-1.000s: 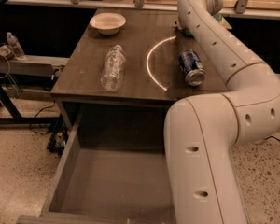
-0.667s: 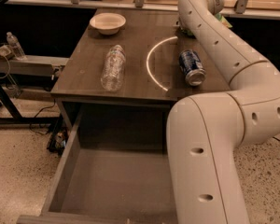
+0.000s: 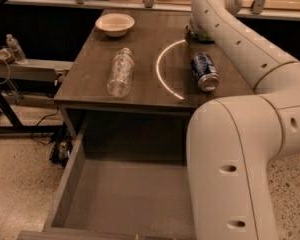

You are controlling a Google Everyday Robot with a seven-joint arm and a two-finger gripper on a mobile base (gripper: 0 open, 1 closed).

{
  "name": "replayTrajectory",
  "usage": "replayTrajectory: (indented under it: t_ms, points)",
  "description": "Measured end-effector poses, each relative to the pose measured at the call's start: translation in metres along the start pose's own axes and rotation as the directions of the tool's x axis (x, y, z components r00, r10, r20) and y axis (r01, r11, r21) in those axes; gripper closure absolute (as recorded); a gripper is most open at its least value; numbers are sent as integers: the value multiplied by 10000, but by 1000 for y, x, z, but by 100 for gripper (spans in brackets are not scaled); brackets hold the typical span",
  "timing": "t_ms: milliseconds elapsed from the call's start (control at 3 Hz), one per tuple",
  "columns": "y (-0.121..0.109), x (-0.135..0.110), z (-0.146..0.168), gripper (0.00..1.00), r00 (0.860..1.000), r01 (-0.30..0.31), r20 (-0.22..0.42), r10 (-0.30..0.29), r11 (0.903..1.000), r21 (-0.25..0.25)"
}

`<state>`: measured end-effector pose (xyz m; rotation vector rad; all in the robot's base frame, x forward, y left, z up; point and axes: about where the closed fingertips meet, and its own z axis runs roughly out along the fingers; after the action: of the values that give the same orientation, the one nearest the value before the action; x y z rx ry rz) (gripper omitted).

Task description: Place green rice chip bag into top drawer

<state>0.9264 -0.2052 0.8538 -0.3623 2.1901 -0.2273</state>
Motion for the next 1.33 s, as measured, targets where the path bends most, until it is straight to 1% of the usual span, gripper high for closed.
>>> replayTrajectory:
  t_ms: [333, 667, 1000, 1333]
  points:
    - [-7, -39, -58, 100, 9942, 118, 1073, -67, 9988, -469]
    - [-32, -79, -121, 100, 9723, 121, 2335, 67, 9968, -790]
    - [-29, -79, -121, 100, 9724, 169, 2332, 41, 9960, -881]
    - [-14, -76, -123, 100, 9724, 478, 2330, -126, 9881, -1461]
